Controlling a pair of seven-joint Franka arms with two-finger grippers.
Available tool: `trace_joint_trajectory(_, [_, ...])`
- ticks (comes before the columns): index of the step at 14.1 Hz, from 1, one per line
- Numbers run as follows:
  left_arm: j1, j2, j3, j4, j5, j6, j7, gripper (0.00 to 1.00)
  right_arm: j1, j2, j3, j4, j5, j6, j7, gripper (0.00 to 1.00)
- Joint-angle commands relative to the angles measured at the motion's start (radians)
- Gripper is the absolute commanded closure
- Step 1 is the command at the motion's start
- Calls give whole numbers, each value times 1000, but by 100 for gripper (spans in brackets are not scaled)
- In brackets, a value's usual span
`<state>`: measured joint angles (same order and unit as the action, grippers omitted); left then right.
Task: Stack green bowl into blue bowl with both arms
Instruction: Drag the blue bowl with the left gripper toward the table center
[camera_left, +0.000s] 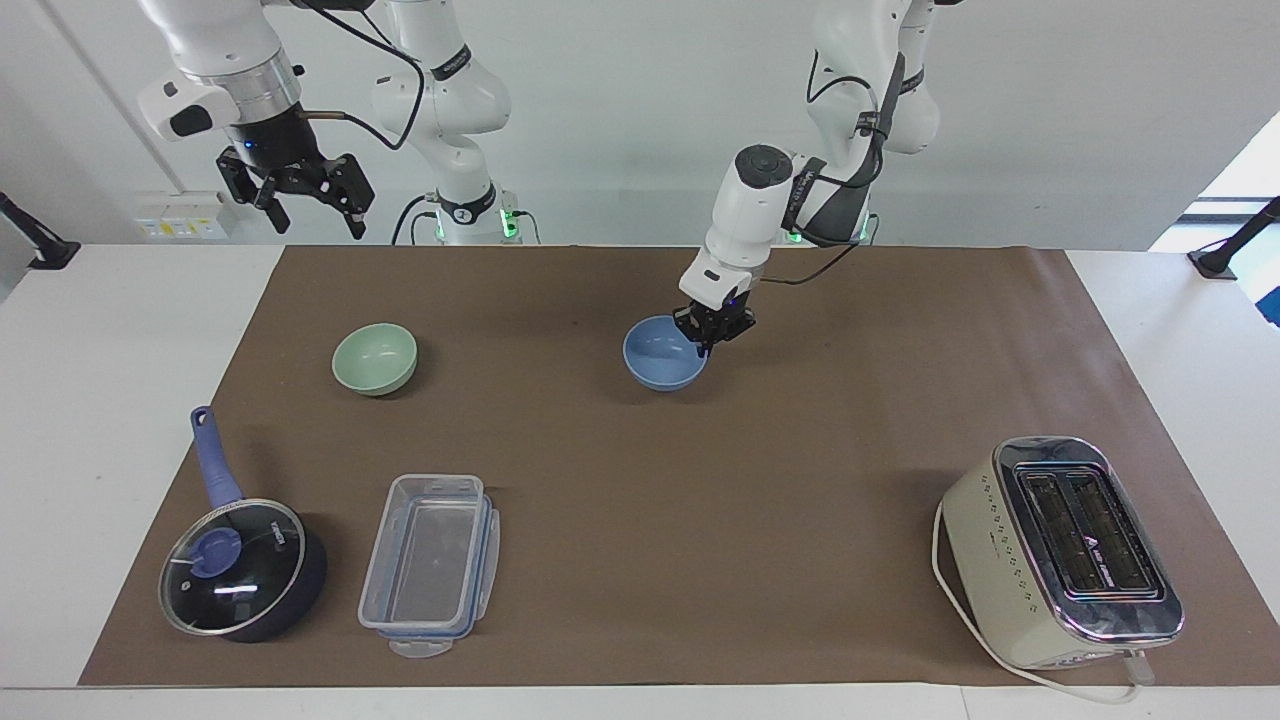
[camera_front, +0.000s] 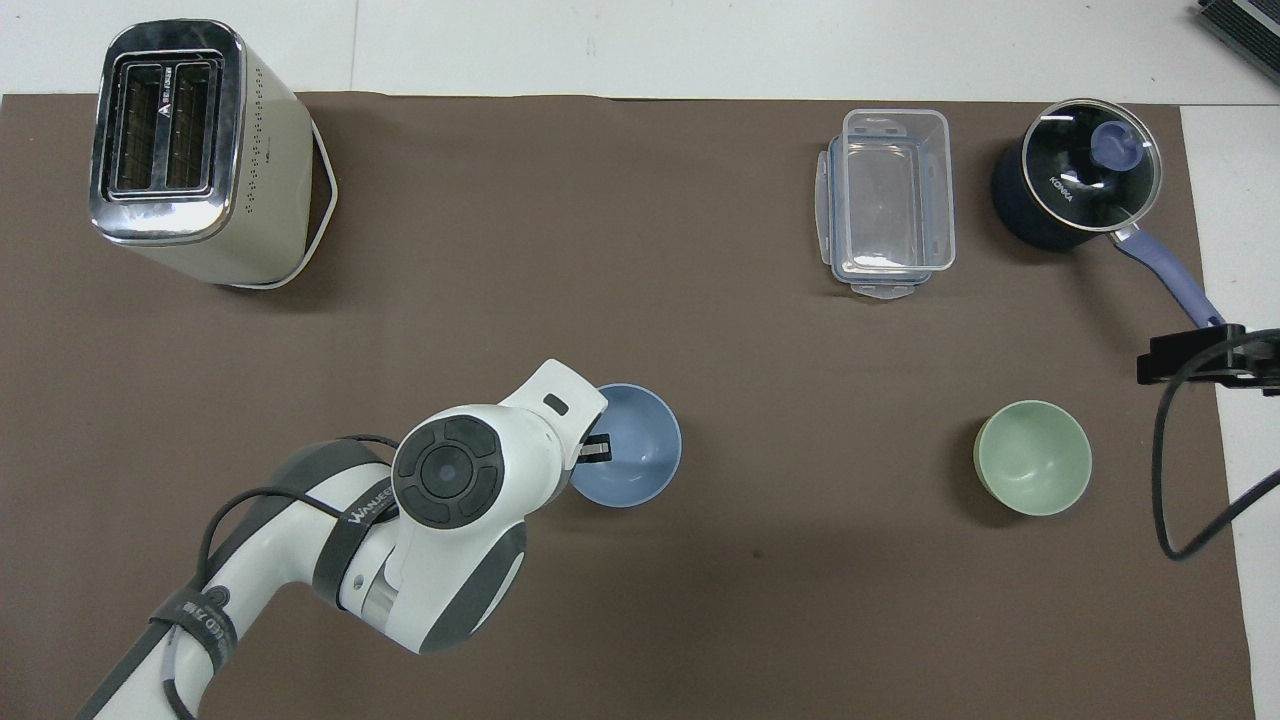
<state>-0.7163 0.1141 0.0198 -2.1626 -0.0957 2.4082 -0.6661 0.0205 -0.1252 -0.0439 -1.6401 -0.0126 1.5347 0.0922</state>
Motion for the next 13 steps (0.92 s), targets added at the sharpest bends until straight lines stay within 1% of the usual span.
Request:
trace_joint_trajectory(1, [-29, 15, 11, -8, 24, 26, -24, 100, -8, -8, 3, -11, 17, 7, -23, 0])
trace_joint_trajectory(4, [-48, 29, 11, -14, 22, 29, -26, 100, -8, -8, 3, -11, 17, 7, -23, 0])
trace_joint_trajectory(5, [-48, 29, 11, -11, 22, 29, -27, 84, -8, -8, 3, -11, 17, 7, -23, 0])
trace_joint_trajectory(7, [-43, 29, 11, -8, 22, 17, -6, 39, -8, -8, 3, -11, 17, 7, -23, 0])
trace_joint_trajectory(8, [-40, 27, 11, -5, 22, 11, 5, 34, -8, -8, 3, -11, 17, 7, -23, 0])
trace_joint_trajectory(10, [-32, -2, 20, 0, 22, -30, 42, 14, -8, -8, 3, -11, 17, 7, -23, 0])
trace_joint_trajectory(11, [-26, -26, 25, 0, 24, -70, 58, 0, -8, -8, 3, -11, 17, 7, -23, 0])
trace_joint_trajectory(13, [36, -88, 25, 0, 25, -138, 147, 0, -11, -8, -1, -11, 17, -2, -23, 0])
